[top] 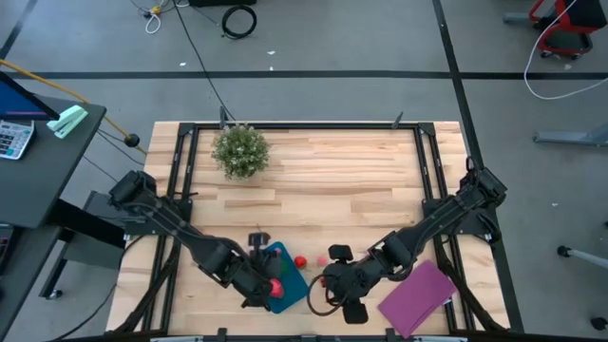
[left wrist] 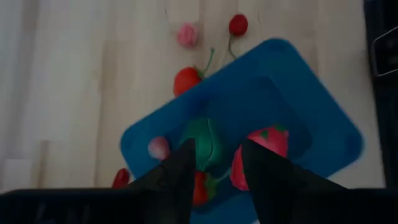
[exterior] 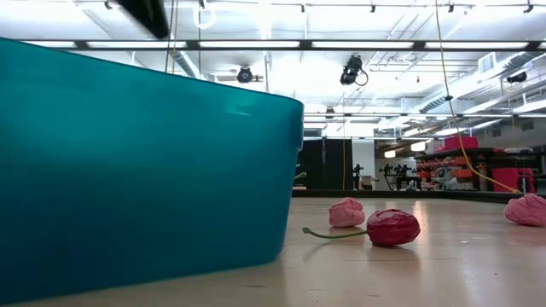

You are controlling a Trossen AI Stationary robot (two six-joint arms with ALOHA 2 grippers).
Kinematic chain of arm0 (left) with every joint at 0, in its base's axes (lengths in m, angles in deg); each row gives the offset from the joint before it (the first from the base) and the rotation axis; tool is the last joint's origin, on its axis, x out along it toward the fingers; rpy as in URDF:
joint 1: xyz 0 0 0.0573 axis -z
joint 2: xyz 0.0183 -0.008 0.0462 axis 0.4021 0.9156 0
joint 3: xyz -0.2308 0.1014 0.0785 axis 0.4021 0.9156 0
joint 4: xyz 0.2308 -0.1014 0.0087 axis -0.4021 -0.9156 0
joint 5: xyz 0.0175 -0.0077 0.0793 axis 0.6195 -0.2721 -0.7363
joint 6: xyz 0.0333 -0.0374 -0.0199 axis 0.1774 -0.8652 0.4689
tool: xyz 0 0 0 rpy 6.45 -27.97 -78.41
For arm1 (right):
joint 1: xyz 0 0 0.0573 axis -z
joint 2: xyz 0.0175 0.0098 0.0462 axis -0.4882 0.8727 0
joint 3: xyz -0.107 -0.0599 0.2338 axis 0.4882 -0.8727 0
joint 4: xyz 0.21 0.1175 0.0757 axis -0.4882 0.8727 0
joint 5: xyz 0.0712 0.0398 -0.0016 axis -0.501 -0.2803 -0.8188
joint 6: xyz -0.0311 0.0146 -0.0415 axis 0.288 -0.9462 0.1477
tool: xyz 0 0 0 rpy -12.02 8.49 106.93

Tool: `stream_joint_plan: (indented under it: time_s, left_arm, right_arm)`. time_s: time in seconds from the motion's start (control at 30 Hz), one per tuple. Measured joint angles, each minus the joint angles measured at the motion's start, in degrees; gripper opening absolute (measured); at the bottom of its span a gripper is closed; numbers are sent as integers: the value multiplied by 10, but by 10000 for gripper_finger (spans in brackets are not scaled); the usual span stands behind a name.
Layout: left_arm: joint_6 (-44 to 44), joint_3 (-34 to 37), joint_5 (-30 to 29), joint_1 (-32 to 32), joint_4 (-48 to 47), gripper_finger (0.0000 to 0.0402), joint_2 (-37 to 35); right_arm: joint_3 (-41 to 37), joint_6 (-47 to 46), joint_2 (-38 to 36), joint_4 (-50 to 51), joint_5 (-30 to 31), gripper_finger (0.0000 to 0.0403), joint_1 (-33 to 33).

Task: Pick and placing Produce into tupperware
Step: Put the pink peach into the blue bin

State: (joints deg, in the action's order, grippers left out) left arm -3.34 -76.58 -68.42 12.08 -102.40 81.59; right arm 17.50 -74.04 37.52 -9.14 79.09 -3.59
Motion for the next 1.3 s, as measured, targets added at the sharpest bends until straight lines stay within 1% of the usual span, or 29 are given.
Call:
stream_joint_plan:
  time_s: [0.03, 0.1, 0.2, 0.27, 0.3, 0.4, 0.5, 0.6, 0.73, 0.87, 0.97, 1.2, 1.3]
  left_arm:
    - [-3, -17, -1, 0, -16, 129, 0]
    - [-9, -45, -1, 0, -42, 121, -1]
    - [-15, -76, -2, 1, -70, 110, -1]
    - [-14, -88, -7, 1, -81, 104, -1]
    - [-14, -91, -11, 1, -85, 101, -1]
    - [-5, -91, -15, 0, -91, 92, -1]
    - [6, -91, -16, 0, -98, 83, -1]
    - [7, -91, -16, 0, -100, 75, -1]
    - [7, -91, -16, 0, -99, 66, -1]
    - [7, -91, -16, 0, -99, 59, -1]
    - [10, -91, -16, 0, -100, 55, -1]
    - [10, -90, -16, 0, -101, 51, -1]
    - [10, -90, -16, 0, -101, 52, -1]
  right_arm:
    - [0, -11, 0, 17, 2, 187, 1]
    - [0, -49, 0, 85, 16, 187, 1]
    - [-12, -130, 0, 183, 75, 187, -8]
    - [-32, -182, 0, 230, 99, 187, -14]
    - [-45, -204, 0, 243, 102, 187, -17]
    - [-101, -272, 0, 239, 102, 187, -19]
    - [-164, -359, 0, 241, 100, 187, -14]
    - [-219, -411, 0, 241, 72, 187, 0]
    - [-265, -422, -4, 211, 53, 187, 22]
    - [-280, -378, -5, 135, 26, 187, 38]
    - [-286, -365, -6, 89, 19, 186, 45]
    - [-287, -365, -6, 100, 19, 177, 47]
    - [-287, -364, -6, 104, 9, 174, 46]
